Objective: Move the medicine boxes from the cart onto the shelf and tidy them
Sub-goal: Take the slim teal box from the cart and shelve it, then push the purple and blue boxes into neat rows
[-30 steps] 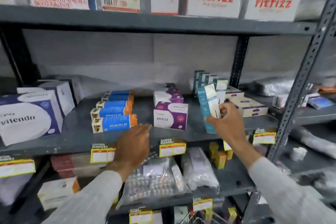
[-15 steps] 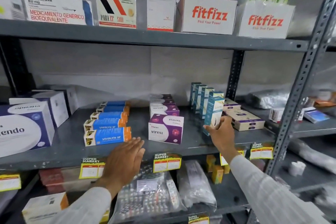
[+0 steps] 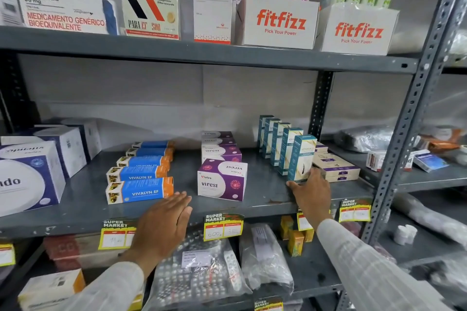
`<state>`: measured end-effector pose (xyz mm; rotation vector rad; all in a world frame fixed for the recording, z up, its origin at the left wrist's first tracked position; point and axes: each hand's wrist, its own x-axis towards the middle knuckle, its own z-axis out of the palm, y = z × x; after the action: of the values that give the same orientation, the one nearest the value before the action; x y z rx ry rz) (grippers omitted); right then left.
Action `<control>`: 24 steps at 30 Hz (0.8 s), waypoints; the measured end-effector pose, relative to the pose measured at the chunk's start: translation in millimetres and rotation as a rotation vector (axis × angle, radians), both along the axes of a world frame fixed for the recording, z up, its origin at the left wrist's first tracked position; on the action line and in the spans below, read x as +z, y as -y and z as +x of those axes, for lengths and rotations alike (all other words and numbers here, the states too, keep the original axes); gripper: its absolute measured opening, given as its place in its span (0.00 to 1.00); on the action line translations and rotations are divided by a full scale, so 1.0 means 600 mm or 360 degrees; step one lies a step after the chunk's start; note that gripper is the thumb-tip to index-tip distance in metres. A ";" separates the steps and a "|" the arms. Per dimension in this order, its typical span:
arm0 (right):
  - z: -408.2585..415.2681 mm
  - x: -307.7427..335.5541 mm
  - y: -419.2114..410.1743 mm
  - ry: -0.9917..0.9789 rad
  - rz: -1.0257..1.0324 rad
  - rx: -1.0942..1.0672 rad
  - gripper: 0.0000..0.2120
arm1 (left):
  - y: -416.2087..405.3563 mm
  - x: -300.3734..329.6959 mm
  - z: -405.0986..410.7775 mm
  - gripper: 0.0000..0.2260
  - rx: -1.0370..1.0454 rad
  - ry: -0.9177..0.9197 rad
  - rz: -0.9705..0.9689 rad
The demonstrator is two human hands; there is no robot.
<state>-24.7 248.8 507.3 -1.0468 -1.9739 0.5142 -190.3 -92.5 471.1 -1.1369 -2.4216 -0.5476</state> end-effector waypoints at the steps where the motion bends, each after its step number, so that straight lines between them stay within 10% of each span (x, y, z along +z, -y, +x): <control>1: 0.001 -0.001 -0.001 0.0005 0.0009 -0.0001 0.27 | 0.000 0.000 0.001 0.27 -0.0005 -0.0007 0.0004; 15: 0.009 -0.005 0.080 -0.0451 0.0241 0.0157 0.18 | 0.000 -0.001 0.004 0.25 0.0003 0.0002 0.0005; 20: -0.046 0.014 0.160 -0.0119 -0.0013 0.1017 0.39 | 0.002 0.000 0.003 0.24 -0.0016 0.0005 -0.0002; 24: -0.079 0.016 0.171 0.0031 0.0208 0.1023 0.28 | 0.004 0.000 0.002 0.24 -0.0015 0.0004 -0.0004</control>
<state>-72.4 146.3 517.1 -0.3160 -2.3145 0.6988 -189.1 -94.9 471.3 -1.1501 -2.4204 -0.5496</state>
